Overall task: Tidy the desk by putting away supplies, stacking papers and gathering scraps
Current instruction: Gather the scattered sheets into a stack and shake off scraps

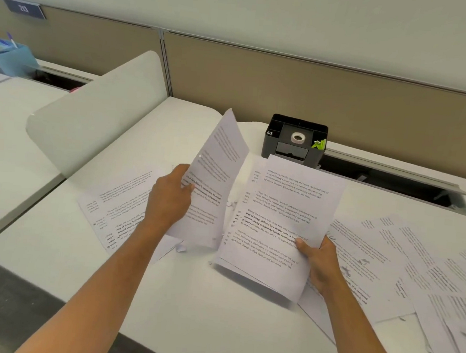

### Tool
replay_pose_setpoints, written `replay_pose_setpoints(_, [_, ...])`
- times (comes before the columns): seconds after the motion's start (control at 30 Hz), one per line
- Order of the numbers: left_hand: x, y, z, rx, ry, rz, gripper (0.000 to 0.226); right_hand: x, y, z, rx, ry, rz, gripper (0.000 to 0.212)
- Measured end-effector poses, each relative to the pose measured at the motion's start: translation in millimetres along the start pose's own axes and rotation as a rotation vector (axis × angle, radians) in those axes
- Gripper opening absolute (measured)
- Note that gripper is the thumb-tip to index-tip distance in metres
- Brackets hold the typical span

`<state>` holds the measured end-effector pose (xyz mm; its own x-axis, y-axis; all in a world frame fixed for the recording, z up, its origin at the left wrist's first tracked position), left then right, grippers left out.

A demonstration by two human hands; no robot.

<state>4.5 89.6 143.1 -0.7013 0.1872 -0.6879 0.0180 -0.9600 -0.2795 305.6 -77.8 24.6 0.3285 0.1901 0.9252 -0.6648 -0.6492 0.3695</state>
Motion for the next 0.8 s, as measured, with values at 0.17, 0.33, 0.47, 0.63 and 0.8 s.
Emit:
replay_pose_setpoints(0.17, [-17, -6, 26, -0.075, 0.012, -0.047, 0.035, -3, -3, 1, -0.014, 0.01, -0.017, 0.037])
replay_pose_setpoints(0.33, [-22, -12, 47, -0.125, 0.203, 0.002, 0.032, -5, -5, -5, 0.014, 0.014, -0.044, 0.034])
replay_pose_setpoints(0.47, [-6, -10, 36, -0.044, 0.416, 0.144, 0.029, -5, -4, -18, 0.061, 0.014, -0.061, 0.037])
replay_pose_setpoints(0.63, [14, 10, 3, 0.1, 0.548, 0.299, 0.033, -4, 1, -37, 0.114, -0.024, -0.093, 0.035])
replay_pose_setpoints(0.8, [29, 26, -19, 0.171, 0.574, 0.368, 0.037, -8, 6, -50, 0.165, -0.071, -0.161, 0.03])
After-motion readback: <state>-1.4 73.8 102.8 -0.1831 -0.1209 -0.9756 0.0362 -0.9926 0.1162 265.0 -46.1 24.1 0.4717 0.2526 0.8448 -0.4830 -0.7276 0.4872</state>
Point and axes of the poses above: each hand's wrist, its own y-axis away from the middle knuckle, its own z-axis out of the back of the hand, x = y × z, the point moved 7 cm from there along -y, towards the middle knuckle, and after that the axes turned 14 degrees about -x, right-handed, at the moved point
